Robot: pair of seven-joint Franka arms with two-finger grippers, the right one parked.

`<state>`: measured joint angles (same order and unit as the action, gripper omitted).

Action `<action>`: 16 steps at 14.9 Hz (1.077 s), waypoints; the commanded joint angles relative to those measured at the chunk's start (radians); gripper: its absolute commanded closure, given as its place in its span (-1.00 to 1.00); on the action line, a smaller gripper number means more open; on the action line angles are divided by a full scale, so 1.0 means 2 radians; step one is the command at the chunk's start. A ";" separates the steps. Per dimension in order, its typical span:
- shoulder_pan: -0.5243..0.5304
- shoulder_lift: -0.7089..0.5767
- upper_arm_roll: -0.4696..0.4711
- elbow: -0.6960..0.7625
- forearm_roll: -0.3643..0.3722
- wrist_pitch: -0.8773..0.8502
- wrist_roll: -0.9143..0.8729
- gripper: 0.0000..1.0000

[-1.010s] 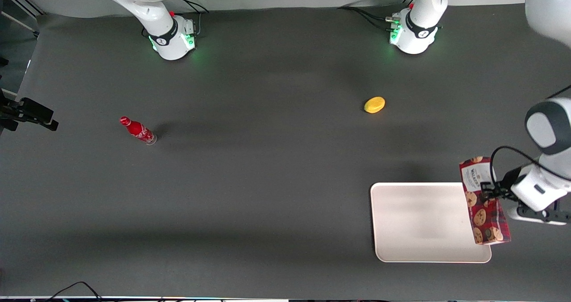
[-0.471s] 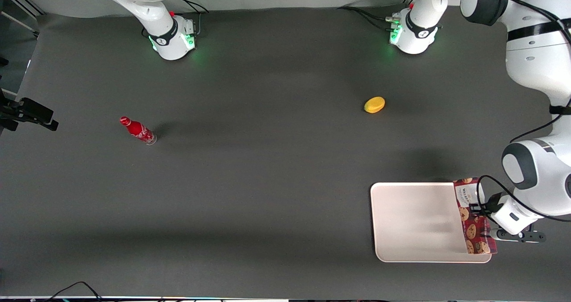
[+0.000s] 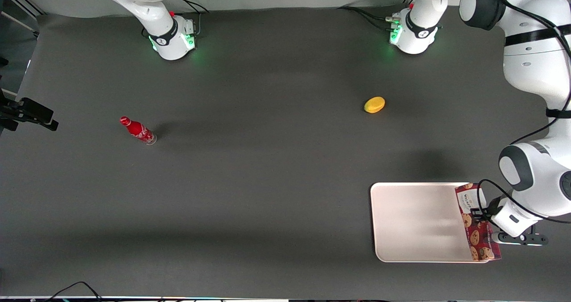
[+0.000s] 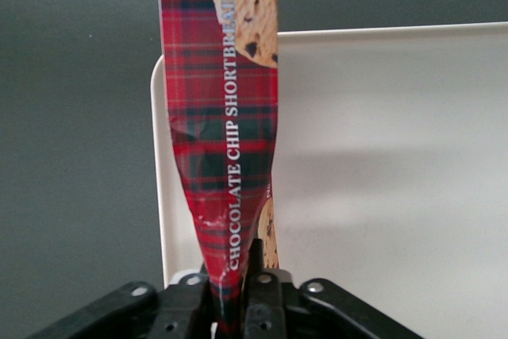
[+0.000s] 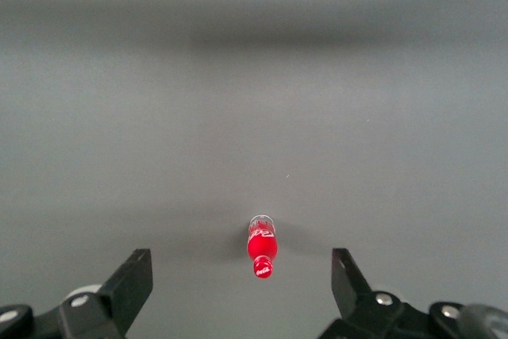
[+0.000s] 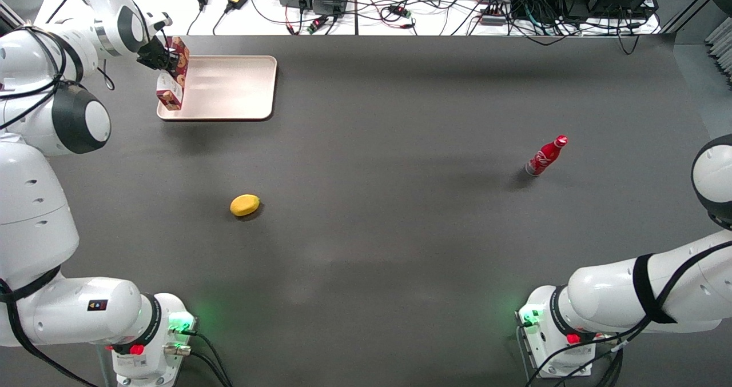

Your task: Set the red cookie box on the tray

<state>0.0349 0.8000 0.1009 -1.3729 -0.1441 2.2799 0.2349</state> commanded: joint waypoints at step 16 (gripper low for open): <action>0.009 -0.271 -0.044 -0.063 0.042 -0.265 -0.141 -1.00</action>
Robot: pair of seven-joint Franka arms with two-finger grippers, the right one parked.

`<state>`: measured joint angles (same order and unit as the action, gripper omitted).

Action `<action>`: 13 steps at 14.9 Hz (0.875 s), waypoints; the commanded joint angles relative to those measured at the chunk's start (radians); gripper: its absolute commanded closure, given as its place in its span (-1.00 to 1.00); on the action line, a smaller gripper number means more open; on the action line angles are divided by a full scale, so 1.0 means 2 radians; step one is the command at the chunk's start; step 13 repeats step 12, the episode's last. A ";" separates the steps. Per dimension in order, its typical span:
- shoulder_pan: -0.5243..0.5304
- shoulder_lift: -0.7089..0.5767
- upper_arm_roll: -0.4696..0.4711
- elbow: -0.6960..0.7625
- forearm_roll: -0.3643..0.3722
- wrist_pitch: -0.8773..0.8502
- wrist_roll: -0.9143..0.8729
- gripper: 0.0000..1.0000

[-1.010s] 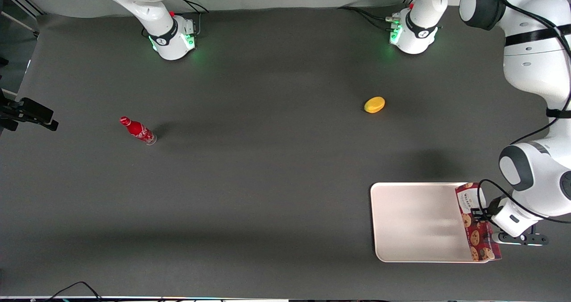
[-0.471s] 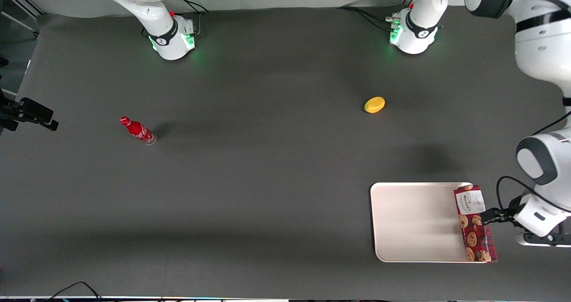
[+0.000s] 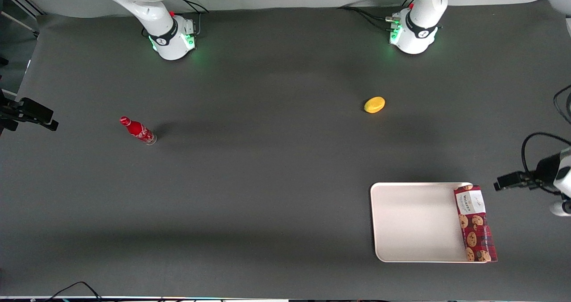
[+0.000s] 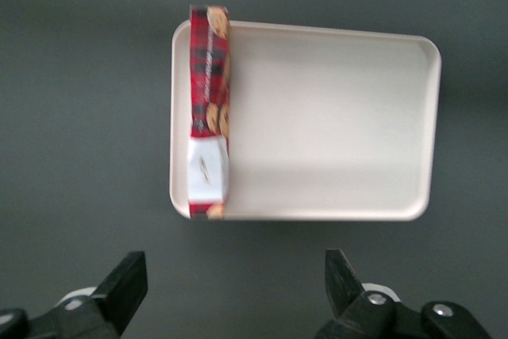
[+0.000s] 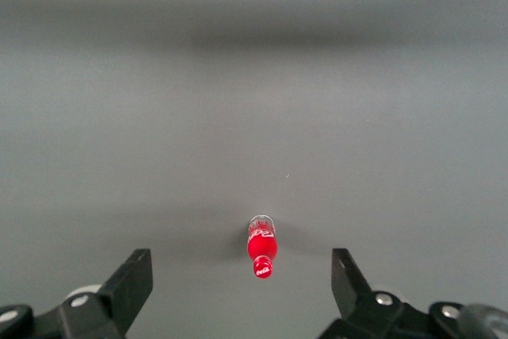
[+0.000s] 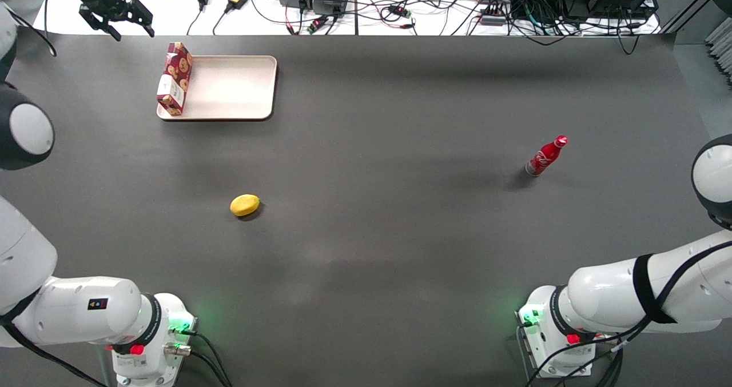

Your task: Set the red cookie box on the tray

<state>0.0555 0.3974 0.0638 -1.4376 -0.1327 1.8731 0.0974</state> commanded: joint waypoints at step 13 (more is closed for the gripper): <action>-0.006 -0.205 -0.033 -0.037 0.076 -0.190 -0.030 -1.00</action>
